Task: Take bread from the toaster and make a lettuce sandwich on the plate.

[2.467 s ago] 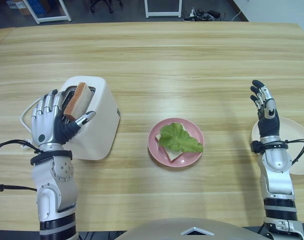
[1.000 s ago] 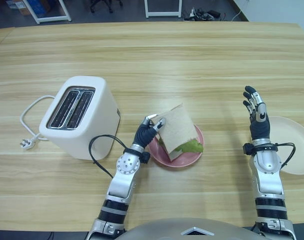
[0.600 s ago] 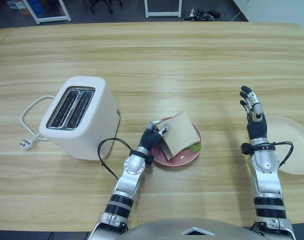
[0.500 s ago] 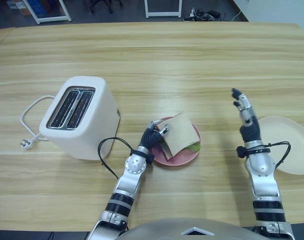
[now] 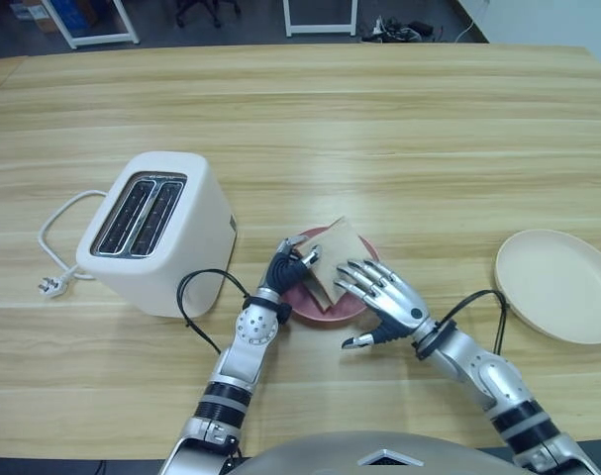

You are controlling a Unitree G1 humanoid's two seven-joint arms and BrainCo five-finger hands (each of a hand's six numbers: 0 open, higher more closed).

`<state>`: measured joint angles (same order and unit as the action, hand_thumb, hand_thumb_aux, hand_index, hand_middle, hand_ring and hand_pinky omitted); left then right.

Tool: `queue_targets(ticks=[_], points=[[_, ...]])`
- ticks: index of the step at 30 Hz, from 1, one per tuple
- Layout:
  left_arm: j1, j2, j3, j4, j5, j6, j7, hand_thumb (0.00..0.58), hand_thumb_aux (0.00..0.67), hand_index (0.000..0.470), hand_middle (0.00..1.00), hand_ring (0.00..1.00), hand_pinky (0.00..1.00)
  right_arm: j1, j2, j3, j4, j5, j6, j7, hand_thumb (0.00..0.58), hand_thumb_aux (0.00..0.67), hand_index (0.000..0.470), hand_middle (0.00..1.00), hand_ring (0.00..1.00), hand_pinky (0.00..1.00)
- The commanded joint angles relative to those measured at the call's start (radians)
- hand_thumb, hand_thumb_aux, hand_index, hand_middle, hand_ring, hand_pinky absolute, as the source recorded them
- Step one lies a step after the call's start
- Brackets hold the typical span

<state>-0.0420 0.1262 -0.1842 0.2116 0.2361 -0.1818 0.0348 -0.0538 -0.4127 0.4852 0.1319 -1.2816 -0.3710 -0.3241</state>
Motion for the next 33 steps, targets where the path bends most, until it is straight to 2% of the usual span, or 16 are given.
queue_targets(ticks=[1, 6, 7, 8, 9, 17, 25, 28, 30, 33], points=[[0.030, 0.001, -0.021, -0.004, 0.020, 0.018, -0.016, 0.580, 0.670, 0.470, 1.00, 1.00, 1.00, -0.059, 0.037, 0.148, 0.159, -0.101, 0.046, 0.020, 0.000, 0.000, 0.000, 0.00, 0.00, 0.00], [0.037, 0.018, -0.052, -0.018, 0.067, 0.019, 0.000, 0.580, 0.670, 0.470, 0.98, 0.98, 0.98, -0.089, 0.031, 0.266, 0.236, -0.083, 0.068, 0.148, 0.000, 0.000, 0.000, 0.00, 0.00, 0.00], [0.042, 0.018, -0.054, -0.031, 0.070, 0.017, 0.005, 0.572, 0.591, 0.415, 0.67, 0.67, 0.67, -0.085, 0.021, 0.284, 0.238, -0.071, 0.062, 0.189, 0.000, 0.000, 0.000, 0.00, 0.00, 0.00], [0.044, 0.023, -0.061, -0.047, 0.090, 0.019, 0.018, 0.438, 0.339, 0.238, 0.00, 0.00, 0.00, -0.074, 0.013, 0.296, 0.234, -0.047, 0.055, 0.234, 0.000, 0.000, 0.000, 0.00, 0.00, 0.00], [0.044, 0.031, -0.072, -0.060, 0.126, 0.027, 0.037, 0.000, 0.000, 0.000, 0.00, 0.00, 0.00, -0.064, 0.004, 0.305, 0.226, -0.023, 0.049, 0.280, 0.000, 0.000, 0.000, 0.00, 0.00, 0.00], [0.028, 0.117, -0.140, -0.189, 0.557, 0.155, 0.222, 0.000, 0.000, 0.000, 0.00, 0.00, 0.00, -0.021, -0.055, 0.304, 0.163, 0.113, 0.111, 0.563, 0.000, 0.000, 0.000, 0.00, 0.00, 0.00], [0.067, 0.149, -0.076, -0.388, 0.768, 0.101, 0.577, 0.000, 0.000, 0.000, 0.00, 0.00, 0.00, -0.004, -0.092, 0.313, 0.087, 0.162, 0.126, 0.620, 0.000, 0.000, 0.000, 0.00, 0.00, 0.00], [0.085, 0.163, -0.077, -0.437, 0.831, 0.090, 0.646, 0.000, 0.000, 0.000, 0.00, 0.00, 0.00, -0.005, -0.102, 0.311, 0.076, 0.163, 0.131, 0.627, 0.000, 0.000, 0.000, 0.00, 0.00, 0.00], [0.092, 0.160, -0.077, -0.424, 0.812, 0.077, 0.639, 0.000, 0.000, 0.000, 0.00, 0.00, 0.00, -0.006, -0.105, 0.307, 0.075, 0.163, 0.134, 0.618, 0.000, 0.000, 0.000, 0.00, 0.00, 0.00], [0.117, 0.113, -0.058, -0.351, 0.522, -0.012, 0.511, 0.000, 0.000, 0.000, 0.00, 0.00, 0.00, -0.017, -0.098, 0.275, 0.042, 0.181, 0.124, 0.530, 0.000, 0.000, 0.000, 0.00, 0.00, 0.00]])
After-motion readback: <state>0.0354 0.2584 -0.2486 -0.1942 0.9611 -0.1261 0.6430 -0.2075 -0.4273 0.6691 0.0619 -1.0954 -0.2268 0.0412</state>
